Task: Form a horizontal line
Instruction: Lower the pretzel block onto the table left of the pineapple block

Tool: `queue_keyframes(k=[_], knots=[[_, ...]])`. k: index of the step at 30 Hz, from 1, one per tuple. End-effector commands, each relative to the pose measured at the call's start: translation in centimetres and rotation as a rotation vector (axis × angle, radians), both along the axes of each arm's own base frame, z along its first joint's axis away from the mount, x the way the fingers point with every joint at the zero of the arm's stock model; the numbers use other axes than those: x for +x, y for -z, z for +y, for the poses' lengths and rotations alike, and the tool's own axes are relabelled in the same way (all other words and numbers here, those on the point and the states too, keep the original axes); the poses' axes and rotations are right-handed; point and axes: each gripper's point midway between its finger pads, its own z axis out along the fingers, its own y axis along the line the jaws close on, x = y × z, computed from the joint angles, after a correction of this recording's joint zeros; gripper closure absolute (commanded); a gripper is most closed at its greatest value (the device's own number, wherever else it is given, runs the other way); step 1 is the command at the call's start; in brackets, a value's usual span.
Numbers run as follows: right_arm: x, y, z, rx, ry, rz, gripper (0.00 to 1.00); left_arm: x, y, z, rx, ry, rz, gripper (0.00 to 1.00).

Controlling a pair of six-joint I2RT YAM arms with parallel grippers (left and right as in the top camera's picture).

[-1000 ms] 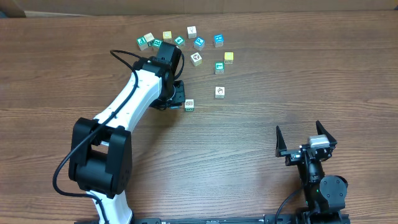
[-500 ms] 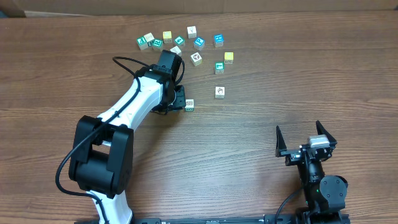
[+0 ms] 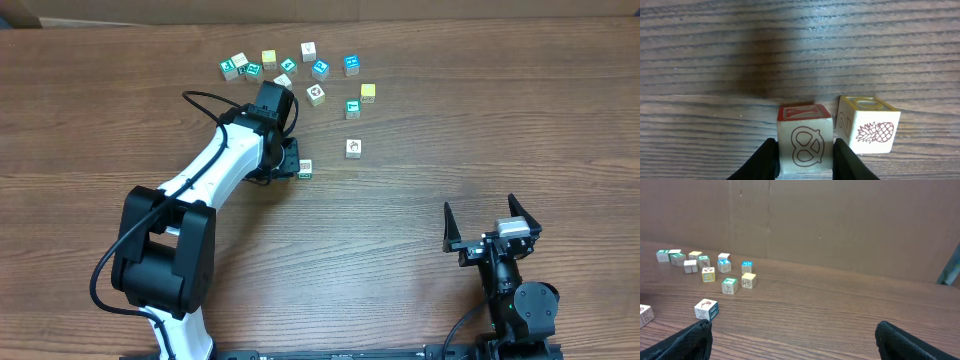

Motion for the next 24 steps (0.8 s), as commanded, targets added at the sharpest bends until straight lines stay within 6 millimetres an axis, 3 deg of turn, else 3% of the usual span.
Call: queue_keyframes(k=[1, 24], knots=[[0.0, 0.2, -0.1, -0.004, 0.001, -0.005, 0.0, -0.4, 0.1, -0.2, 0.014, 0.003, 0.003, 0.71], [0.0, 0.2, -0.1, -0.004, 0.001, -0.005, 0.0, -0.4, 1.6, 0.3, 0.047, -0.002, 0.025, 0.67]])
